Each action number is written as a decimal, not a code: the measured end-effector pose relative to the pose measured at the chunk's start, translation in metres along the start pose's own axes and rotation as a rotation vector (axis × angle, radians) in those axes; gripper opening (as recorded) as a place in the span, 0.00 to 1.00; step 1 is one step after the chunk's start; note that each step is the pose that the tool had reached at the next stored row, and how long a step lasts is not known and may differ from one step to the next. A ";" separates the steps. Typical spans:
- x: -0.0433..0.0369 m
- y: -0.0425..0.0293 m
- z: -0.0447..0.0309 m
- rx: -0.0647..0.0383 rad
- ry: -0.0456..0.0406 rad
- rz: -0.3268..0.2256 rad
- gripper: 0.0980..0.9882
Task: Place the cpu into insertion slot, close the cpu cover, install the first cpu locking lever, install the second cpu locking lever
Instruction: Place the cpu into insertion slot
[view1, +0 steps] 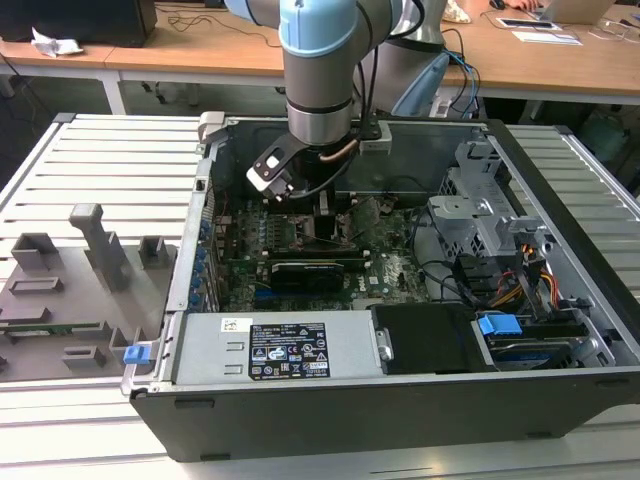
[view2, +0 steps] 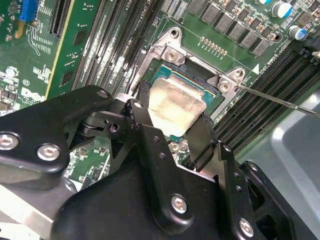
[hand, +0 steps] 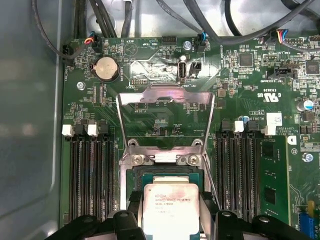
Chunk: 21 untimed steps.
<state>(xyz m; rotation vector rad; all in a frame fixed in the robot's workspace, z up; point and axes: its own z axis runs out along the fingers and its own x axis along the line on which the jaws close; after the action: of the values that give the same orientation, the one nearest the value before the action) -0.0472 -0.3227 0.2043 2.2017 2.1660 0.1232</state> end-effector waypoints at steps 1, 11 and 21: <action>0.0004 0.0006 0.0005 0.000 -0.0003 0.000 0.49; 0.0010 0.0014 0.0027 0.000 -0.0023 -0.005 0.49; 0.0011 0.0012 0.0047 0.000 -0.0025 -0.005 0.58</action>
<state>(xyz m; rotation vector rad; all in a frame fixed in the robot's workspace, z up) -0.0456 -0.3215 0.1997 2.1950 2.1703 0.1201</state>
